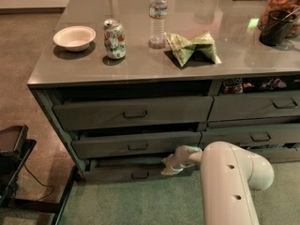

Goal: Open bottom drawer

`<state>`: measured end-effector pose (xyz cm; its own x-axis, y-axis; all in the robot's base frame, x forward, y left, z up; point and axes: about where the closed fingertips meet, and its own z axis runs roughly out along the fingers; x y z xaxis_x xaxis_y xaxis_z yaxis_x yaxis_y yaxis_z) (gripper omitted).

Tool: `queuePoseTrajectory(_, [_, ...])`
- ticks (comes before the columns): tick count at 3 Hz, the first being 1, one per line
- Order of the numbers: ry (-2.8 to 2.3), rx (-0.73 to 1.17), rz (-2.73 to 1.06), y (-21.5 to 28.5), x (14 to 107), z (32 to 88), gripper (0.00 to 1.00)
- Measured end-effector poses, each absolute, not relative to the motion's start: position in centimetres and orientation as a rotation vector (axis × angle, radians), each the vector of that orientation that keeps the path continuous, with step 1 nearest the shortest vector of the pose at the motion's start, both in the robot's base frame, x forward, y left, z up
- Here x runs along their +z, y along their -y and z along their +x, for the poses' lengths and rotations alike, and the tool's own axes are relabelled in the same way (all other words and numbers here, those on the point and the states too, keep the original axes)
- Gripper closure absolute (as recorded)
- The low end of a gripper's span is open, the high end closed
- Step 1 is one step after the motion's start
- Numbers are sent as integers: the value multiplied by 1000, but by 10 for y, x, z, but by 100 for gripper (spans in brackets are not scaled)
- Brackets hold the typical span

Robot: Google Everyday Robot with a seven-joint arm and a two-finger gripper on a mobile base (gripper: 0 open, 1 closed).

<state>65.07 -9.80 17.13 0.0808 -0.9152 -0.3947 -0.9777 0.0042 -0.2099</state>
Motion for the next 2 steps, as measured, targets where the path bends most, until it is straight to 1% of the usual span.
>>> queuePoseTrajectory(1, [-1866,198,-1943,98,171,651,84])
queuePoseTrajectory(2, [-1874,210,-1960,96,172,653,61])
